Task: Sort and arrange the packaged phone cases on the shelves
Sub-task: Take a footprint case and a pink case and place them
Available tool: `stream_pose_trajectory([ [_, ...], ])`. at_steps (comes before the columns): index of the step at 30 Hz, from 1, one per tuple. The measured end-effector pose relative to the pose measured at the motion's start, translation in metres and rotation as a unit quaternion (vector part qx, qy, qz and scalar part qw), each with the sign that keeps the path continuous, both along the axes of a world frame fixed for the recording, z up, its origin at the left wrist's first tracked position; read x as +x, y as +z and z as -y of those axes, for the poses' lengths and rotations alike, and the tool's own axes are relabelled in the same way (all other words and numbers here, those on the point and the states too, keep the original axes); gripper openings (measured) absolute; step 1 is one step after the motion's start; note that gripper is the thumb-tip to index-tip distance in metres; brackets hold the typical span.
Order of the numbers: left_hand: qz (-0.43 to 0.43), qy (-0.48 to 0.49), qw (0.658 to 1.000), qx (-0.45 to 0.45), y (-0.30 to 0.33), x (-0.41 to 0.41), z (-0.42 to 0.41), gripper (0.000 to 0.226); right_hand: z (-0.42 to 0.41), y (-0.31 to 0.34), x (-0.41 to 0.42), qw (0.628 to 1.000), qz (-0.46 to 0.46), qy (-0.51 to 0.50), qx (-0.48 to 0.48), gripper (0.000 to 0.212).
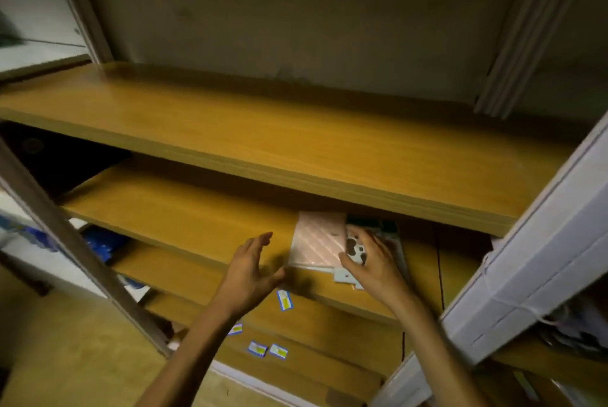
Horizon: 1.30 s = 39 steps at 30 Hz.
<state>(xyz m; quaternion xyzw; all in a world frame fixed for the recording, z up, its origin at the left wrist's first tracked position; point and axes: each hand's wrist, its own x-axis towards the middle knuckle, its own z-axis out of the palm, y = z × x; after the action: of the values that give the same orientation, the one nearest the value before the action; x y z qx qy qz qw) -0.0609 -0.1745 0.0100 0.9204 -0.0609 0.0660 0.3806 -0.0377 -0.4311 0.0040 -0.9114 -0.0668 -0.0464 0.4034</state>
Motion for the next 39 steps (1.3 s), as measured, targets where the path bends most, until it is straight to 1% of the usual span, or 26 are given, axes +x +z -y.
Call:
stream_pose_trajectory([
  [4,-0.013,-0.051,0.999,0.008,-0.001,0.035,0.001,0.081,0.003,0.002,-0.004,0.997,0.019,-0.075,-0.004,0.051],
  [6,-0.019,-0.074,0.997,0.016,-0.003,0.048,0.003,0.083,0.003,0.002,-0.008,0.994,0.013,-0.107,0.001,0.049],
  [8,-0.021,-0.090,0.995,0.026,-0.005,0.057,0.006,0.085,0.002,-0.001,-0.013,0.991,0.001,-0.135,0.006,0.052],
  [10,-0.020,-0.098,0.994,0.037,-0.009,0.065,0.010,0.088,0.000,-0.007,-0.017,0.986,-0.011,-0.166,-0.008,0.061],
  [12,-0.024,-0.101,0.993,0.053,-0.014,0.068,0.014,0.091,-0.002,-0.014,-0.021,0.978,-0.044,-0.203,-0.024,0.073],
  [15,-0.029,-0.099,0.992,0.076,-0.023,0.069,0.022,0.097,0.000,-0.024,-0.023,0.965,-0.078,-0.234,-0.091,0.089],
  [17,-0.031,-0.092,0.991,0.097,-0.029,0.069,0.027,0.100,0.001,-0.028,-0.021,0.957,-0.084,-0.244,-0.131,0.097],
  [19,-0.030,-0.082,0.991,0.098,-0.036,0.069,0.032,0.104,0.001,-0.031,-0.020,0.951,-0.085,-0.250,-0.160,0.103],
  [23,-0.040,-0.059,0.994,0.081,-0.047,0.069,0.039,0.111,-0.001,-0.036,-0.016,0.945,-0.073,-0.248,-0.198,0.110],
  [27,-0.052,-0.038,0.998,0.027,-0.048,0.070,0.036,0.107,0.003,-0.034,-0.016,0.947,-0.079,-0.247,-0.189,0.109],
  [30,-0.068,-0.038,0.997,0.010,-0.046,0.078,0.024,0.101,0.008,-0.033,-0.015,0.950,-0.083,-0.247,-0.170,0.106],
  [34,-0.110,-0.042,0.993,-0.016,-0.042,0.084,0.017,0.103,0.011,-0.032,-0.012,0.954,-0.085,-0.249,-0.143,0.104],
  [36,-0.114,-0.054,0.991,-0.050,-0.039,0.083,0.020,0.104,0.011,-0.032,-0.012,0.956,-0.085,-0.250,-0.130,0.103],
  [39,-0.118,-0.057,0.981,-0.144,-0.037,0.079,0.023,0.104,0.011,-0.032,-0.011,0.957,-0.085,-0.256,-0.112,0.103],
])
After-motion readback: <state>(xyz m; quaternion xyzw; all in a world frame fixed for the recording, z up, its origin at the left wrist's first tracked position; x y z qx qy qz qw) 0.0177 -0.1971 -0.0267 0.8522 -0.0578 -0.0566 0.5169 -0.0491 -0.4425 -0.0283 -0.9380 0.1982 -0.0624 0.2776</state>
